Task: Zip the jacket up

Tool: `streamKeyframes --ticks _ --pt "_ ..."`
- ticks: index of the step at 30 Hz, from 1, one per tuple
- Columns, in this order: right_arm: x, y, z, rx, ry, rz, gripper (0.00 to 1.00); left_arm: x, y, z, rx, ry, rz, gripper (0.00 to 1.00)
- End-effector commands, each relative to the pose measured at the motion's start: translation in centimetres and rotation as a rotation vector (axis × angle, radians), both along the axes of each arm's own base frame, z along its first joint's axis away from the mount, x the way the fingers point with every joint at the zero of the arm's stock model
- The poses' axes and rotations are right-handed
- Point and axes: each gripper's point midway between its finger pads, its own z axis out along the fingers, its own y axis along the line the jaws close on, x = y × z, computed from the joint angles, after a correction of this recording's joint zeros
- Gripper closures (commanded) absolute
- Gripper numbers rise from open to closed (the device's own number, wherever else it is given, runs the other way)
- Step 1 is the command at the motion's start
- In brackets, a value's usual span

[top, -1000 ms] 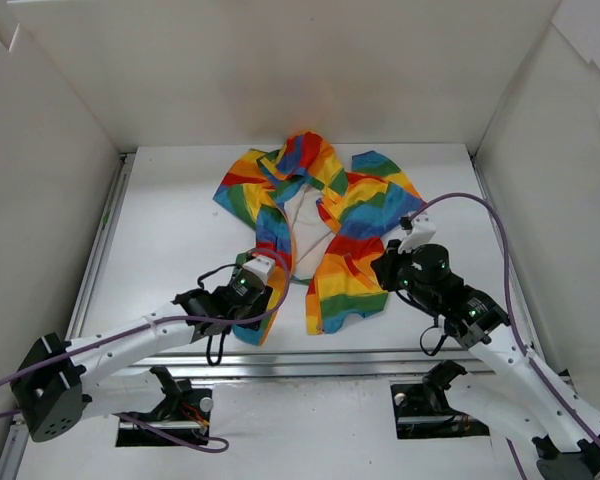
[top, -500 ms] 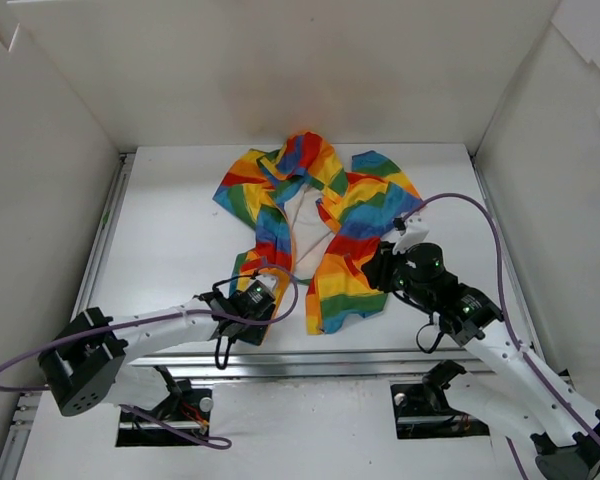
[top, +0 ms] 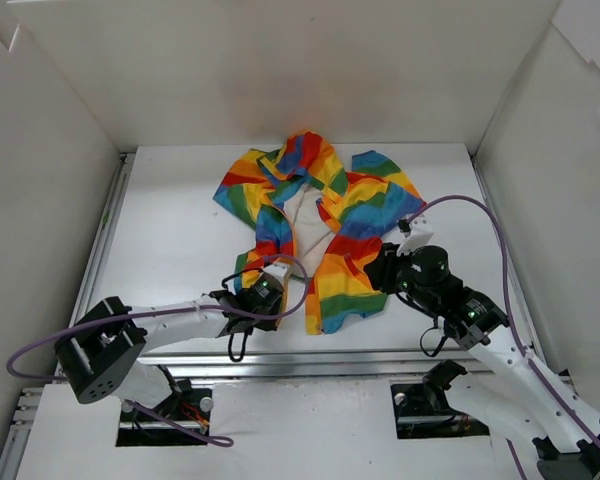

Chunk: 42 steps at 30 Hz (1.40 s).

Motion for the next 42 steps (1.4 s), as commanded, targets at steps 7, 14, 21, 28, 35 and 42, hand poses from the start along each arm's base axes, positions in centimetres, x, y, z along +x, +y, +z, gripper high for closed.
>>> streamKeyframes --ticks 7,14,21,28,35,42 --pt "0.7 0.6 0.2 0.039 0.002 -0.013 0.88 1.0 -1.4 3.8 -0.186 -0.037 0.054 1.0" --pt "0.6 3.0 0.1 0.138 0.046 0.046 1.0 4.4 -3.6 11.1 -0.474 -0.144 0.14 1.0" --pt "1.3 6.8 1.7 0.287 0.068 0.146 0.96 7.7 -3.3 15.2 -0.664 -0.215 0.268 1.0" --pt "1.9 9.0 1.8 0.339 0.091 0.193 0.85 9.2 -3.0 17.7 -0.74 -0.258 0.284 1.0" --pt "2.2 10.6 1.7 0.344 0.105 0.219 0.76 9.2 -2.7 17.6 -0.762 -0.259 0.289 1.0" --pt "2.2 11.6 2.2 0.355 0.1 0.232 0.68 9.4 -2.2 18.1 -0.78 -0.281 0.305 1.0"
